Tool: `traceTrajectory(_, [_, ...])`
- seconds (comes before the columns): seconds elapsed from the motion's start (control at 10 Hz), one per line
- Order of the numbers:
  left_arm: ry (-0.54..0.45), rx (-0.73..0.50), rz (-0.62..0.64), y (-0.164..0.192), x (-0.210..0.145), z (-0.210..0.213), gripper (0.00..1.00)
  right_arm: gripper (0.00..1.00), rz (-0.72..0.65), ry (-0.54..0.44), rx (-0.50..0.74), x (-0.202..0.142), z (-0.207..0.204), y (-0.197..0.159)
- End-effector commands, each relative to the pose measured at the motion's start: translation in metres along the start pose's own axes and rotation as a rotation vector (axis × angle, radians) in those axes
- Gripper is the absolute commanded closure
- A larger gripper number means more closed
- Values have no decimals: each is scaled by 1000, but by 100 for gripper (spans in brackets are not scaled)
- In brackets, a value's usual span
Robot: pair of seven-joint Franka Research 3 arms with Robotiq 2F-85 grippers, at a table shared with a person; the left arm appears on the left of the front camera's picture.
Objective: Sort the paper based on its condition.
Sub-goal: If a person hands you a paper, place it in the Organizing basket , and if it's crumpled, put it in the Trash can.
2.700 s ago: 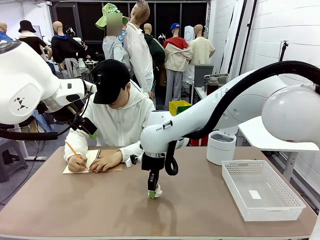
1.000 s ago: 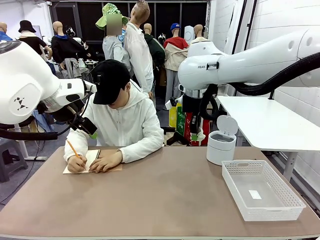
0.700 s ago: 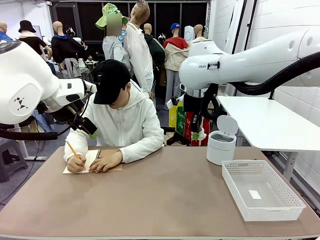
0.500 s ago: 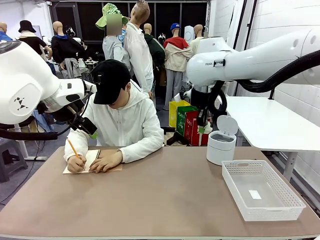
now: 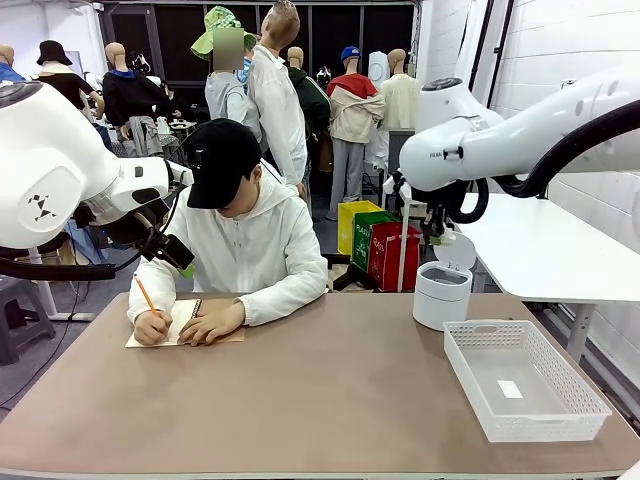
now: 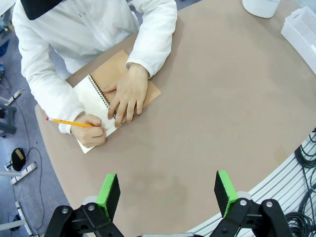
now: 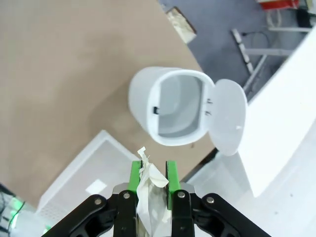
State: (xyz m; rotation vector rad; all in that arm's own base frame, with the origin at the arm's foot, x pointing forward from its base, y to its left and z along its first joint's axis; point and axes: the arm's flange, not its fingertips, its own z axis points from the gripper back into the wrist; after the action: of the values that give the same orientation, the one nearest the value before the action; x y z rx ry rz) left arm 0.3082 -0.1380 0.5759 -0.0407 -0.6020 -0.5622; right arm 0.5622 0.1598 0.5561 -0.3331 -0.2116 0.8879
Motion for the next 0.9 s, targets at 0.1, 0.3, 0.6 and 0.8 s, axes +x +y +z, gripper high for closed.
traceTrajectory(0.1, [0,-1,0,1,-1,0,0,76,-53,61,-97,21,-25,-19])
traceTrajectory(0.3, [0,-1,0,1,-1,0,0,76,-68,83,-113,23,-47,-32])
traceTrajectory(0.6, [0,-1,0,1,-1,0,0,76,-53,76,-98,22,-73,-43])
traceTrajectory(0.8, [0,-1,0,1,-1,0,0,76,-30,66,-45,25,-86,-40])
